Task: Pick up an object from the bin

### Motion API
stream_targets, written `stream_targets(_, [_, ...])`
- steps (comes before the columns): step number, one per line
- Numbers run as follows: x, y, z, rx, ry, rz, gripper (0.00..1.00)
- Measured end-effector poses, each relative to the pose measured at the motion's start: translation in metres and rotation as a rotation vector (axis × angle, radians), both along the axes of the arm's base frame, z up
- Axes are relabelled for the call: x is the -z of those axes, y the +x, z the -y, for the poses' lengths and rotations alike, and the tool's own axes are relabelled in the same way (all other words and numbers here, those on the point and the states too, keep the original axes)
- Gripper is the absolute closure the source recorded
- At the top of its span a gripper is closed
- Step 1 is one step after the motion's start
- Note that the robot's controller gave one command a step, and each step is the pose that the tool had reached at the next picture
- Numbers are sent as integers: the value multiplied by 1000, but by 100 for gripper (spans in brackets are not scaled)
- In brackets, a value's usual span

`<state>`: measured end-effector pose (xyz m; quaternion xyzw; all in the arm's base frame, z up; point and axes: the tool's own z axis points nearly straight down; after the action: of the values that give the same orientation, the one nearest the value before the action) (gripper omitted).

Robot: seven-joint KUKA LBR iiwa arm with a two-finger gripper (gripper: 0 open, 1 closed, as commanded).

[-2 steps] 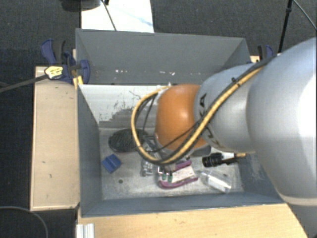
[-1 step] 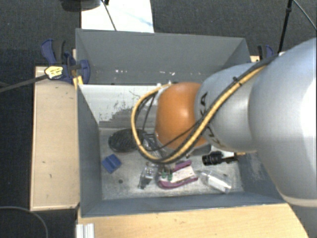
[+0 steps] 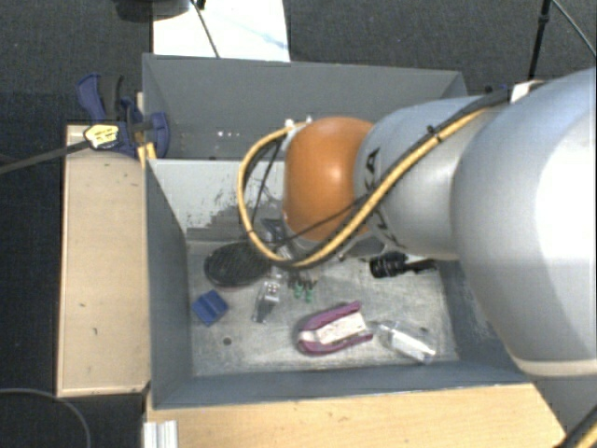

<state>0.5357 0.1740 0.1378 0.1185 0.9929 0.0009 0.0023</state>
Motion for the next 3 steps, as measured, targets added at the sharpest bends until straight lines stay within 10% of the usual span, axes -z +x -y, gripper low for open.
stream_targets(1, [58, 37, -31, 111, -1, -3, 0])
stream_targets(3, [68, 14, 12, 380, -1, -5, 0])
